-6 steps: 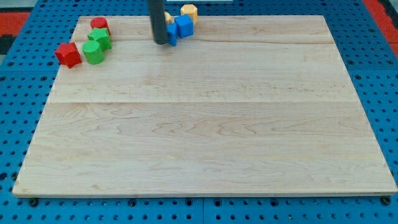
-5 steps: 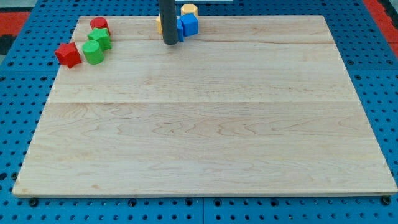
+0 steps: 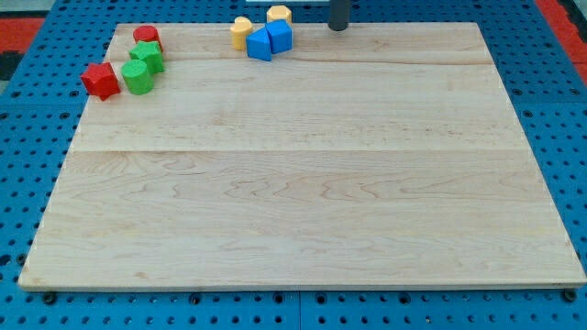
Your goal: Slide the group of blocks left and down a bit
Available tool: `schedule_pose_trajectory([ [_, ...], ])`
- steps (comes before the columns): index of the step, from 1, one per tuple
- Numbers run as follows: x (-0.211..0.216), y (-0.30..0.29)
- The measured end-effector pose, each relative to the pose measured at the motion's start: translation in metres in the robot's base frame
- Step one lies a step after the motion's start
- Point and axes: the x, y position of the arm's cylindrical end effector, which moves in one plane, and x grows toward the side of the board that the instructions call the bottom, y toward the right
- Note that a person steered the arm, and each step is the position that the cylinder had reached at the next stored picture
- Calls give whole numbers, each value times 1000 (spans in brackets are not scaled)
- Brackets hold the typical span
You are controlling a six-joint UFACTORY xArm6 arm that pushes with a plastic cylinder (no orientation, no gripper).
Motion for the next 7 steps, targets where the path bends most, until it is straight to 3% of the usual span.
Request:
schedule_pose_trajectory([
  [1, 1, -64],
  [4, 80, -25],
  [5, 115, -96],
  [6, 83, -196],
  [7, 17, -202],
])
